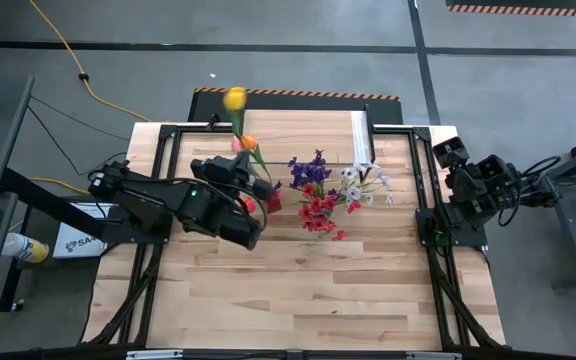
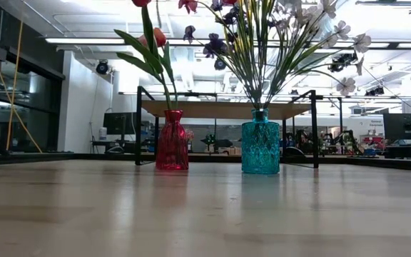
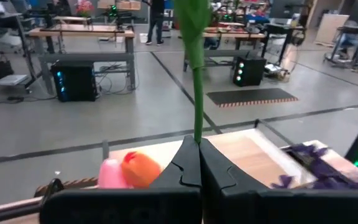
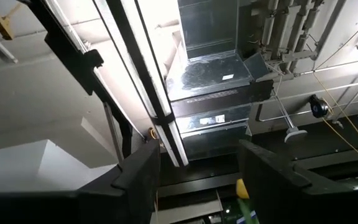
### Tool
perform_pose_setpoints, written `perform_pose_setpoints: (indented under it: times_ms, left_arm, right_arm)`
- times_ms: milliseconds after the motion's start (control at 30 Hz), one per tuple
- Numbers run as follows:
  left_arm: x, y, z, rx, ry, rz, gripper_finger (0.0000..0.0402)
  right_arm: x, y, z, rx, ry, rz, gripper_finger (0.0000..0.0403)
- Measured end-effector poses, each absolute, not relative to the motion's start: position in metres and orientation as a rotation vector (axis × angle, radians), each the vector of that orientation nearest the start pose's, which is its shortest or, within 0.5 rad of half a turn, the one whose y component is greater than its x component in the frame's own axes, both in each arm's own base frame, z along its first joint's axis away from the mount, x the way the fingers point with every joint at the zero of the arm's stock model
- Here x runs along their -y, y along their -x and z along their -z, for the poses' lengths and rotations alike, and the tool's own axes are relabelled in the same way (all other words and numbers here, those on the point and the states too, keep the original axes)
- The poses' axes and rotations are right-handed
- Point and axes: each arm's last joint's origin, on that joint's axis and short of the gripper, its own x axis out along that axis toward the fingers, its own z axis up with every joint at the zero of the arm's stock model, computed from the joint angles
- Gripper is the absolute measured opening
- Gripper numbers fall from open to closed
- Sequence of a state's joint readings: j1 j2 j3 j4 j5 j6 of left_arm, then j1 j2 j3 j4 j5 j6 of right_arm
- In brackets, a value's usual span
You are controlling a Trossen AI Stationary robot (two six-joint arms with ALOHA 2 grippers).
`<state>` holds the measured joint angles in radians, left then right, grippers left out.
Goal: Pick and place flowers into a vace then onto a shelf
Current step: Put the yellow flower into the red vase
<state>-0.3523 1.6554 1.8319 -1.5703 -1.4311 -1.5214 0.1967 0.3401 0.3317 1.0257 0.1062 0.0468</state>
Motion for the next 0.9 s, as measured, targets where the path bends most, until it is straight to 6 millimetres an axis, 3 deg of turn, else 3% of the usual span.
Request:
perform_pose_setpoints:
  times_ms: [333,900]
  left_arm:
    - [0.061,-0.253,-0.365,0.038,0.260,-1.226,0.0020]
    - [0.050,-0.260,-0.342,0.123,0.280,-1.267,0.0020]
  right_arm:
    - [-0.009,-0.069,-0.330,0.972,-0.217,-0.051,0.0205]
    - [-0.008,-0.074,-0.327,0.912,-0.222,0.027,0.0205]
